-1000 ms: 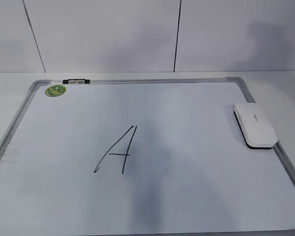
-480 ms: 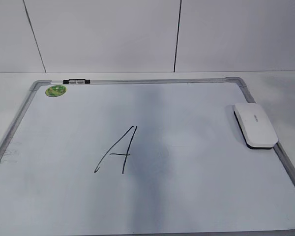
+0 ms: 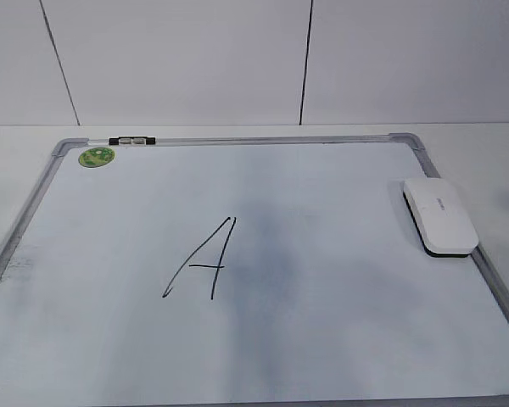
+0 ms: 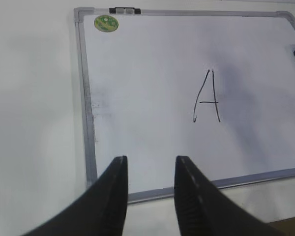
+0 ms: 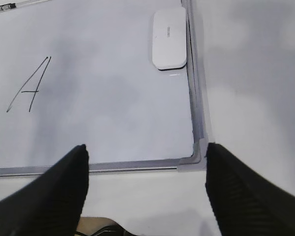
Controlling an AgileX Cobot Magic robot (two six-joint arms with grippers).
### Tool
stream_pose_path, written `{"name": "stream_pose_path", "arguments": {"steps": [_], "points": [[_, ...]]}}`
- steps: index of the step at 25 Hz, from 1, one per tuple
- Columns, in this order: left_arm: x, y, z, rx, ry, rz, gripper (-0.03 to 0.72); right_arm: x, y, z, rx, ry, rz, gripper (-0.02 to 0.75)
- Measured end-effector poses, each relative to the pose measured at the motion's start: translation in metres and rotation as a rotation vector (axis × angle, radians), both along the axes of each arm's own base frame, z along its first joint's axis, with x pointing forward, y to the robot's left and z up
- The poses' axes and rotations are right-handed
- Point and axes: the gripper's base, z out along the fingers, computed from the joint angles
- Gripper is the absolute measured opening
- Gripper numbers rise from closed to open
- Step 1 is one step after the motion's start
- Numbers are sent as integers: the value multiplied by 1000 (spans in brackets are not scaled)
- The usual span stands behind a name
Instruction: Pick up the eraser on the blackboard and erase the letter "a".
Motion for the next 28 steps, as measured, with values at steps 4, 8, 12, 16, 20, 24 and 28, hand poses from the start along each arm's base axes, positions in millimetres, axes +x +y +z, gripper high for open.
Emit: {"name": "stream_pose_path", "arguments": {"steps": [4, 8, 12, 16, 20, 24, 28], "points": [[-9, 2, -23, 31, 22, -6, 245, -13, -2, -24, -13, 7, 12, 562], [-19, 5, -43, 56, 30, -14, 245, -24, -3, -50, -37, 12, 34, 562], [-26, 6, -60, 68, 20, -6, 245, -33, -5, -69, -68, -2, 64, 562], [-28, 7, -79, 62, -24, 6, 245, -42, -6, -77, -103, -43, 94, 562], [-28, 8, -96, 72, -70, 7, 245, -44, -9, -88, -138, -48, 86, 562], [-27, 9, -104, 84, -85, 10, 245, -40, -10, -96, -158, -40, 80, 562], [-27, 10, -104, 97, -88, 15, 245, -34, -11, -98, -171, -91, 64, 562]]}}
